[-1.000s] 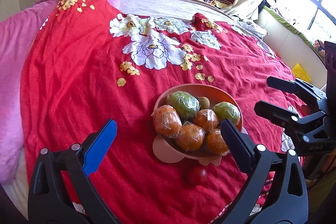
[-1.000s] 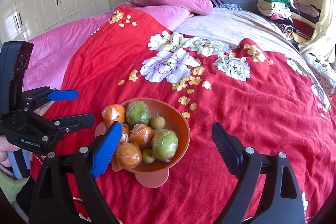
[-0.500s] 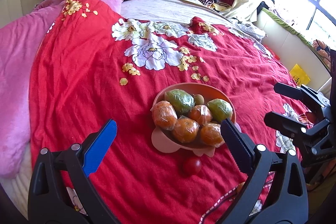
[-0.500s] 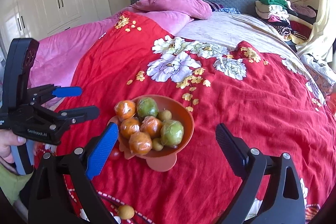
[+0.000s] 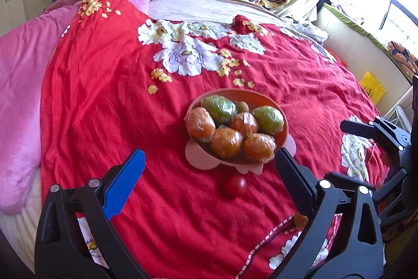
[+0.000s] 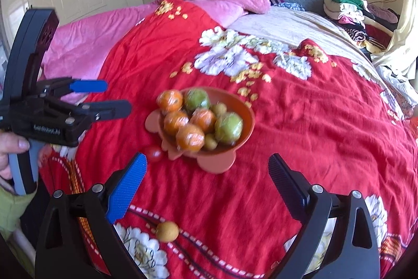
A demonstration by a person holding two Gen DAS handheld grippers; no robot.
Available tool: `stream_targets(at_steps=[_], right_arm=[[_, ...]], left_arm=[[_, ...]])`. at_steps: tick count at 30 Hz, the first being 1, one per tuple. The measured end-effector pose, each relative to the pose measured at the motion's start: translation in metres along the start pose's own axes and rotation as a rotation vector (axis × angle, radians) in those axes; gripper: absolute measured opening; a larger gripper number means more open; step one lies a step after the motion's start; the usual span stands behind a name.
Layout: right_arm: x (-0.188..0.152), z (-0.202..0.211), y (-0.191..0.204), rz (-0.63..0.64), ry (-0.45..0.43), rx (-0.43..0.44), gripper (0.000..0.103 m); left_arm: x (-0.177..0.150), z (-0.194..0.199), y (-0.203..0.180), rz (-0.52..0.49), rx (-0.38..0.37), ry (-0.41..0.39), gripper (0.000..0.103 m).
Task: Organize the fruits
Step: 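Withdraw both open grippers from the bowl toward the red tomato and brown fruit, then grasp the last brown fruit with the right gripper while the left gripper grasps the red cherry tomato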
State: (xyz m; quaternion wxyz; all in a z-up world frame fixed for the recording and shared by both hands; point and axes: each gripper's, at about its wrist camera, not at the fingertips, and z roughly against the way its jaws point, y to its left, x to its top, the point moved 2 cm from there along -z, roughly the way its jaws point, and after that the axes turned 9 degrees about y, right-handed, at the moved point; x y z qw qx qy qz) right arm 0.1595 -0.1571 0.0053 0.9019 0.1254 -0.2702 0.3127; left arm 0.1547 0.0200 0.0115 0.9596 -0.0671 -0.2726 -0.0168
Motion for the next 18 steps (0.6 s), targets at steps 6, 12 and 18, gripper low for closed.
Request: stream_targets(at_steps=[6,12,18], right_arm=[[-0.02,-0.007,0.01,0.009,0.043,0.01,0.094],[-0.036,-0.01,0.014,0.004,0.066,0.018,0.094],[-0.045,-0.011,0.019,0.006,0.07,0.031,0.094]], left_arm=[[-0.011,-0.002,-0.003,-0.003,-0.001,0.017,0.093],[-0.021,-0.004,-0.006,-0.007,-0.009,0.034,0.093],[-0.034,-0.012,-0.011,-0.015,-0.018,0.063,0.093]])
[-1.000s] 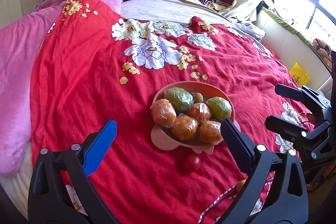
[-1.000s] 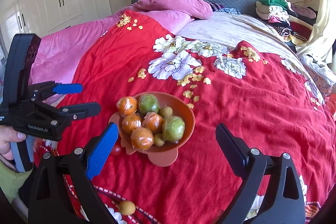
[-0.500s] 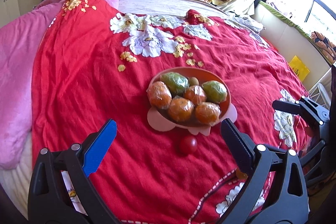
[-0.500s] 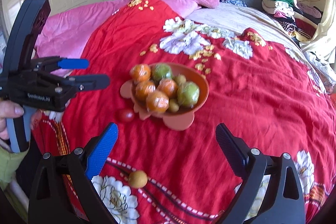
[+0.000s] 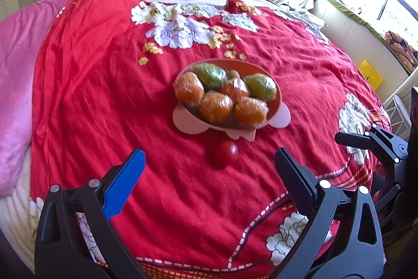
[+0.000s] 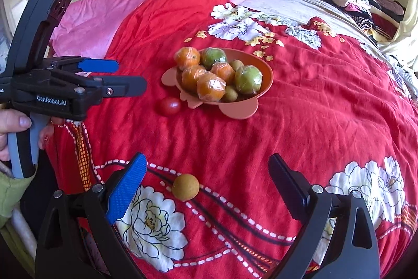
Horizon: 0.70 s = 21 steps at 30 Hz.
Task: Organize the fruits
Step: 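Grasp the last brown fruit with the right gripper while the left gripper grasps the red cherry tomato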
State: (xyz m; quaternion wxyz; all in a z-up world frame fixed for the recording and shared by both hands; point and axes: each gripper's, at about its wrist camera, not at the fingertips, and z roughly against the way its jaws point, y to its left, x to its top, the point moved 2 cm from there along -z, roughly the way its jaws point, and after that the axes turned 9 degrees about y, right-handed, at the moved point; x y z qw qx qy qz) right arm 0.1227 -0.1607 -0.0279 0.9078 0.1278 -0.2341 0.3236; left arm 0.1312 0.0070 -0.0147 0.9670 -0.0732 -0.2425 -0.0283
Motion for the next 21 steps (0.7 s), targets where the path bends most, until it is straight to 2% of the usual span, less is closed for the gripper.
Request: stream_targets(at_steps=[9,13,15,19,21], right_arm=[[-0.015,-0.013,0.006,-0.007,0.033,0.008,0.09],[-0.02,-0.022,0.008,-0.005,0.06,0.027,0.074],[-0.021,-0.026,0.01,-0.003,0.068,0.04,0.059],[-0.021,-0.033,0.011,-0.001,0.078,0.049,0.046],[-0.02,-0.036,0.012,0.009,0.082,0.056,0.036]], left_arm=[[-0.009,-0.009,-0.006,-0.011,-0.007,0.023,0.093],[-0.011,-0.014,-0.008,-0.008,-0.014,0.03,0.092],[-0.012,-0.017,-0.008,-0.01,-0.018,0.037,0.088],[-0.011,-0.02,-0.009,-0.015,-0.03,0.041,0.079],[-0.01,-0.023,-0.008,-0.013,-0.038,0.047,0.074]])
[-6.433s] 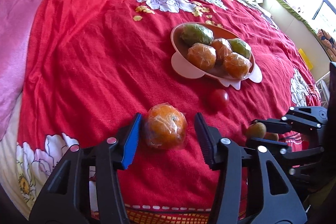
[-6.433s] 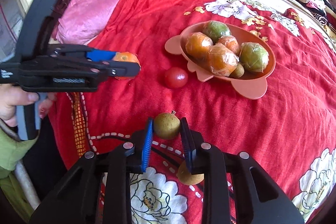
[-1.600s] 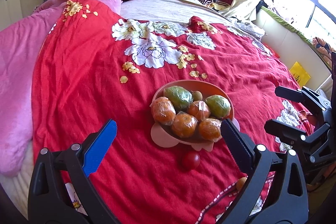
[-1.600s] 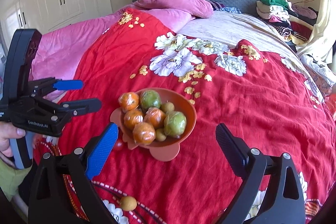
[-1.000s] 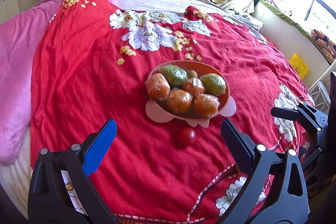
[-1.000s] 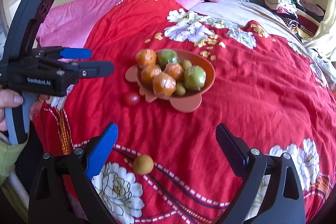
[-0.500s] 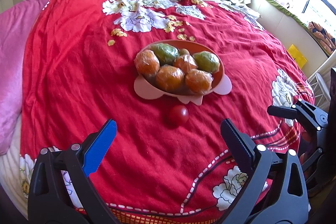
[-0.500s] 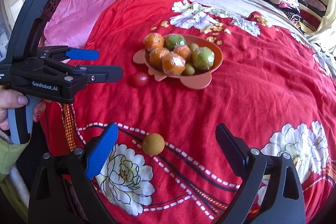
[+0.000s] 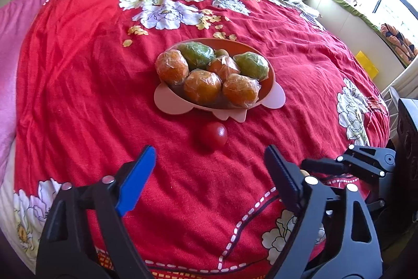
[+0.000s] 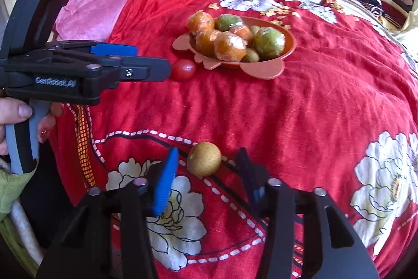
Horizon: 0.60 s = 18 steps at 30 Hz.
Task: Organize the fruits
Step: 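Grasp the last brown fruit with the right gripper while the left gripper grasps the red cherry tomato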
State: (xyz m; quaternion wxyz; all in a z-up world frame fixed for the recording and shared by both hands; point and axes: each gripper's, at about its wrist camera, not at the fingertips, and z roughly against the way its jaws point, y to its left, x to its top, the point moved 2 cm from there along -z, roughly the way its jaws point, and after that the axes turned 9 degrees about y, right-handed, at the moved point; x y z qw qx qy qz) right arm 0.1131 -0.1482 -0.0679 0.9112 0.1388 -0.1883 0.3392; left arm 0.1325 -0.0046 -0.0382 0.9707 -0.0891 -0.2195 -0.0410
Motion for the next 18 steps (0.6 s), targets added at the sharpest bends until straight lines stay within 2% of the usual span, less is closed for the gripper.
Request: stream_targets(at_steps=[4,11,12,17,18], right_arm=[[-0.001,-0.002,-0.002,-0.001,0.006,0.009,0.025],[-0.003,0.006,-0.006,-0.019,-0.005,0.047,0.025],[-0.003,0.008,-0.007,-0.021,-0.008,0.047,0.025],[-0.002,0.014,-0.012,-0.038,-0.022,0.055,0.025],[-0.002,0.014,-0.012,-0.041,-0.024,0.056,0.025]], left_arm=[[0.003,-0.007,0.0,0.003,-0.02,0.016,0.06],[0.009,-0.029,-0.007,-0.019,-0.039,0.058,0.042],[0.01,-0.032,-0.007,-0.02,-0.043,0.061,0.036],[0.015,-0.042,-0.003,-0.019,-0.036,0.065,0.029],[0.017,-0.043,-0.002,-0.019,-0.033,0.063,0.025]])
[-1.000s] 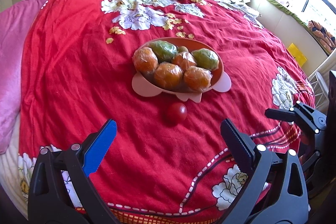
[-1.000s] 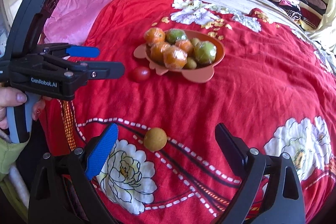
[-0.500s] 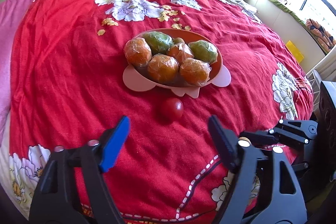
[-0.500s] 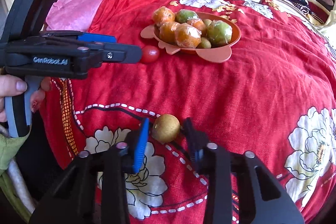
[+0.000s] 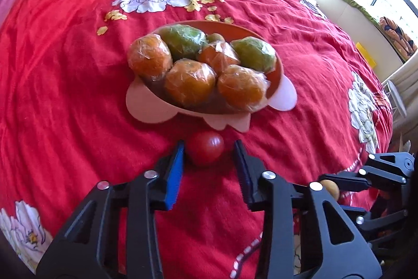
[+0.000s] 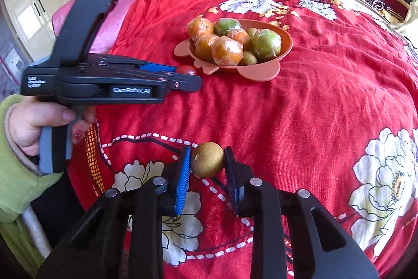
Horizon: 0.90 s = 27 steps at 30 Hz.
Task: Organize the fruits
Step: 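Grasp the last brown fruit with the right gripper while the left gripper grasps the red cherry tomato, then carry the red tomato and brown fruit over the pink bowl with both grippers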
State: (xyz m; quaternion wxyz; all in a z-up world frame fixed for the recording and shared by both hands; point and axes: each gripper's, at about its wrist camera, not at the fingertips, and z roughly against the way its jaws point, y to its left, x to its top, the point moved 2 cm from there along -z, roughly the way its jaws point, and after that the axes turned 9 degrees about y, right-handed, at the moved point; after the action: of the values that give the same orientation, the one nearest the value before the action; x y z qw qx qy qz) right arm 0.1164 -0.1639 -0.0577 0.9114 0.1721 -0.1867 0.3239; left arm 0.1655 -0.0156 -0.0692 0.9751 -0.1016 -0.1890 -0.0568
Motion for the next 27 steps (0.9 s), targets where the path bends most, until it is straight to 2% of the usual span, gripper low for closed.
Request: stream_targets(at_steps=[6,16,21,27], right_arm=[[0.004,0.005,-0.006,-0.014,-0.014,0.002,0.025],[0.021,0.017,-0.015,-0.02,-0.053,0.0,0.025],[0.033,0.022,-0.018,-0.013,-0.075,-0.007,0.025],[0.052,0.026,-0.024,0.001,-0.1,-0.015,0.025]], left_arm=[[0.003,-0.004,0.005,0.008,-0.018,-0.004,0.021],[0.006,0.032,0.011,0.034,-0.073,-0.064,0.021],[0.019,0.049,0.012,0.026,-0.069,-0.099,0.021],[0.036,0.049,0.013,0.028,-0.061,-0.108,0.021]])
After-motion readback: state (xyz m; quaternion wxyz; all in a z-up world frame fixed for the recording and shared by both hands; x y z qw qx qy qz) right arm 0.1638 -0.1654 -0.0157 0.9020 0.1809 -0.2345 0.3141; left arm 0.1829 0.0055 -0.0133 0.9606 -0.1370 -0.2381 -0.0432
